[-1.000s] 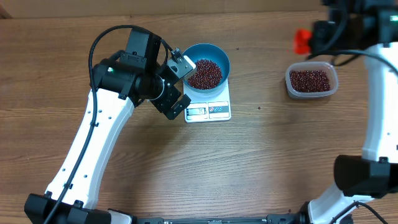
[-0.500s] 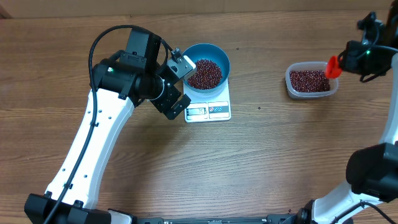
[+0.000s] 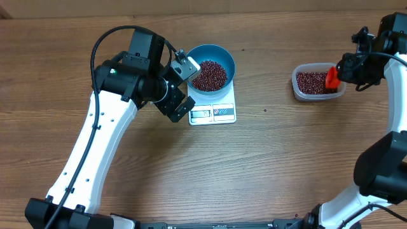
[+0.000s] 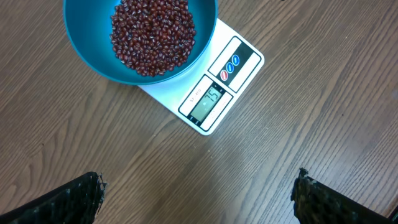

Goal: Scoop item into bowl and weigh 150g on scale
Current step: 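Dip the red cup into the tub and scoop beans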

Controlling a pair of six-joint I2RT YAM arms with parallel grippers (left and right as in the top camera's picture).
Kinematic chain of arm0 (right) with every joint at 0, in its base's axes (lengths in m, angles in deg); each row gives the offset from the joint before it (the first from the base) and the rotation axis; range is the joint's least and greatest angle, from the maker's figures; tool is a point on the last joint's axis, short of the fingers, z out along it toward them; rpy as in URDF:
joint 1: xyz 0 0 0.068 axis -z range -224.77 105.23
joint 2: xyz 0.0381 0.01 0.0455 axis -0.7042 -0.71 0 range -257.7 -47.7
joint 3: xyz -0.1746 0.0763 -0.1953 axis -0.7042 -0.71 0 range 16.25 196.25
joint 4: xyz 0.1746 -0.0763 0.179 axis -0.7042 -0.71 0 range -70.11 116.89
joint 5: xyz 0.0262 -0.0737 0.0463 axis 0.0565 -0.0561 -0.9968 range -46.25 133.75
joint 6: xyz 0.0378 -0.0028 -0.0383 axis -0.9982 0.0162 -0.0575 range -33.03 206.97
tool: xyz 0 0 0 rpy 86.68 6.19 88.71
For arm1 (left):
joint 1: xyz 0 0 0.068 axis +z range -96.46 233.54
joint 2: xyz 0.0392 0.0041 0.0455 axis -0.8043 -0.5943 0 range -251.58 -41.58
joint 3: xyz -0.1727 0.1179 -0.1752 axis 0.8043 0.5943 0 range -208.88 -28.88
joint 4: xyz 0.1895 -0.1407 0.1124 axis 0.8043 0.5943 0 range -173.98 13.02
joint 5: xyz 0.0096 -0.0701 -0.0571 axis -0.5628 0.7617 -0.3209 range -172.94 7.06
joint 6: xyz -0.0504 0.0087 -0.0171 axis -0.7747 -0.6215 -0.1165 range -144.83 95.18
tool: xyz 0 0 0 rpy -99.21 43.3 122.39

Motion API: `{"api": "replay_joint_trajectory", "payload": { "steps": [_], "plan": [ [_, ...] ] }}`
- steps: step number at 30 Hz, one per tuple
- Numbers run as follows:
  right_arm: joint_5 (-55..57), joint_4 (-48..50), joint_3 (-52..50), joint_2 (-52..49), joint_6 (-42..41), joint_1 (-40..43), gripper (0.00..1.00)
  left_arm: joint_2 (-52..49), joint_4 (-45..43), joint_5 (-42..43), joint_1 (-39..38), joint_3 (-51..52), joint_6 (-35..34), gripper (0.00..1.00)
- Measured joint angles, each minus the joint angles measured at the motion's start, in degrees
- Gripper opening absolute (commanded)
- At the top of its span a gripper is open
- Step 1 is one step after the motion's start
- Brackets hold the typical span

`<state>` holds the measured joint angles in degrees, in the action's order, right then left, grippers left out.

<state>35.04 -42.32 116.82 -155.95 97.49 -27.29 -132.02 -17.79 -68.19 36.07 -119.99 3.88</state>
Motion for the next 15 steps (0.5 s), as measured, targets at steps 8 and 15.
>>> {"api": "replay_joint_trajectory", "payload": {
  "steps": [8,15],
  "plan": [
    [1.49,0.35,-0.02,-5.64,0.04,-0.83,0.04,0.00,0.00,0.00,0.00,0.00,0.00,0.99],
    [1.84,0.50,-0.02,-6.47,0.07,-3.41,0.04,0.00,0.00,0.00,0.00,0.00,0.00,0.99]
  ]
}}
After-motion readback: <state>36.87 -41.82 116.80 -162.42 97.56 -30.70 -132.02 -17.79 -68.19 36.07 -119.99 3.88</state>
